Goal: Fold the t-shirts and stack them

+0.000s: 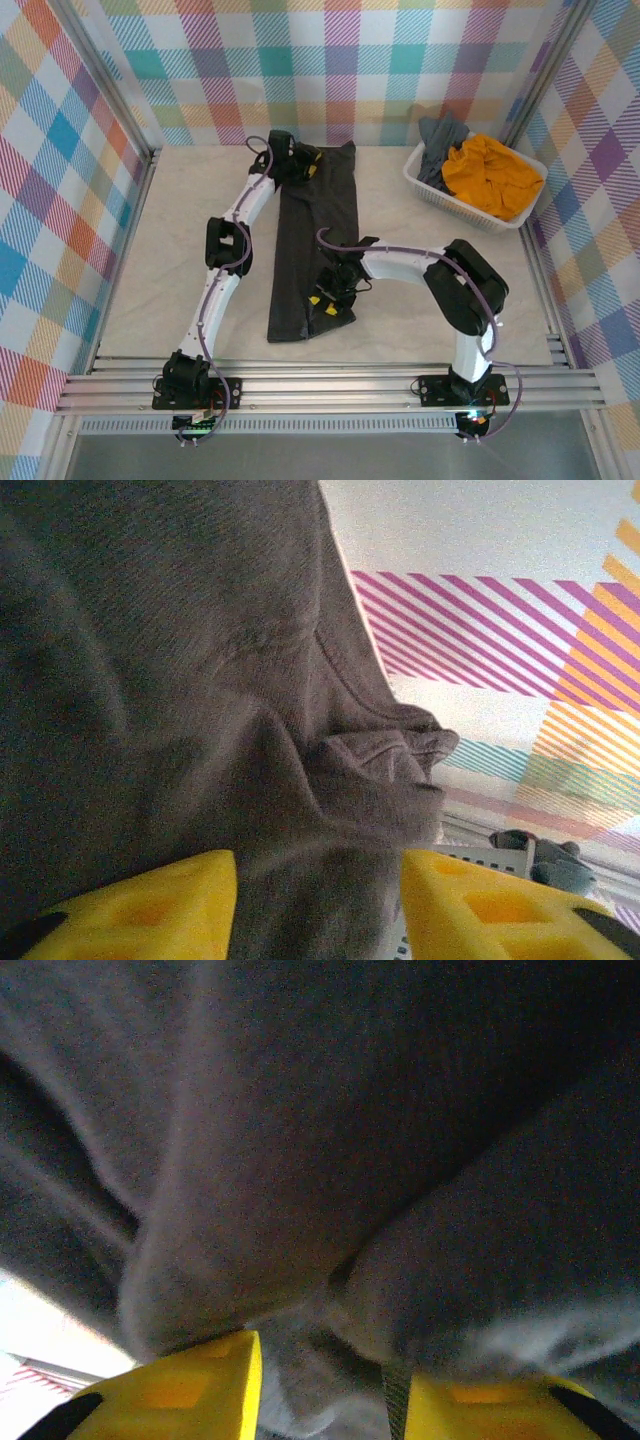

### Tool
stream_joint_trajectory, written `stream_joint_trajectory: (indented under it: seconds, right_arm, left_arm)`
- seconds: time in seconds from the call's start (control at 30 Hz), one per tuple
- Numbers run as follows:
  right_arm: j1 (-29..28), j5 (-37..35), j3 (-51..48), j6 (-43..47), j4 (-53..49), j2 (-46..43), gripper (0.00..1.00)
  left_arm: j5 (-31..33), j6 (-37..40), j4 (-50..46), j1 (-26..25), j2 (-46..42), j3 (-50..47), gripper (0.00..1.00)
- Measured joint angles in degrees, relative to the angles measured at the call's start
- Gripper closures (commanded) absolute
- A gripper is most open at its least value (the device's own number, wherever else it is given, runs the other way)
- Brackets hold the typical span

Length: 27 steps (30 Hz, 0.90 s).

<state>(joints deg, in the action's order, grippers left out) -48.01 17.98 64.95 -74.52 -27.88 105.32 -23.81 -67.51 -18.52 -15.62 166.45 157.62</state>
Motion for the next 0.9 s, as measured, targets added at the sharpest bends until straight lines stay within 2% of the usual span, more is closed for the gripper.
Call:
stream_joint_trajectory:
  seconds: [0.13, 0.27, 0.37, 0.43, 0.53, 0.57, 0.67, 0.73, 0.8, 0.9]
  right_arm:
    - [-0.1, -4.2, -1.3, -1.2, -1.7, -7.6, 0.60]
    - [-0.1, -10.3, -4.8, -0.8, -5.0, -18.9, 0.56]
    - [0.5, -13.6, -9.5, 1.6, -6.5, -26.9, 0.54]
    - [0.9, -14.8, -13.4, 5.1, -7.1, -30.8, 0.53]
    - [1.3, -14.8, -16.5, 10.5, -7.8, -31.0, 0.54]
    - [1.3, -14.3, -17.2, 12.3, -7.8, -30.1, 0.54]
    - [1.1, -12.3, -18.3, 17.1, -6.7, -25.5, 0.55]
    - [1.0, -11.1, -18.4, 19.6, -5.4, -22.1, 0.56]
    - [0.8, -10.4, -18.4, 21.1, -4.0, -19.5, 0.57]
    - [0.7, -9.8, -18.4, 22.1, -2.4, -17.3, 0.56]
  left_arm:
    - [2.4, 4.8, -9.2, 0.0, -10.2, -5.7, 0.49]
    - [5.8, 11.5, -14.5, 0.0, -32.8, -24.3, 0.52]
    - [7.8, 15.6, -15.1, 0.0, -55.2, -44.1, 0.59]
    - [9.2, 17.5, -15.8, -0.2, -72.2, -60.5, 0.64]
    - [11.3, 19.2, -16.5, -2.1, -92.0, -84.2, 0.79]
    - [11.3, 19.0, -17.0, -3.1, -96.2, -90.6, 0.84]
    - [10.5, 18.5, -18.0, -7.3, -103.1, -110.6, 0.88]
    - [9.7, 17.6, -18.2, -10.3, -102.7, -120.5, 0.81]
    - [9.3, 16.5, -19.4, -12.7, -103.1, -125.7, 0.73]
    - [9.5, 15.5, -18.9, -15.0, -104.1, -126.7, 0.69]
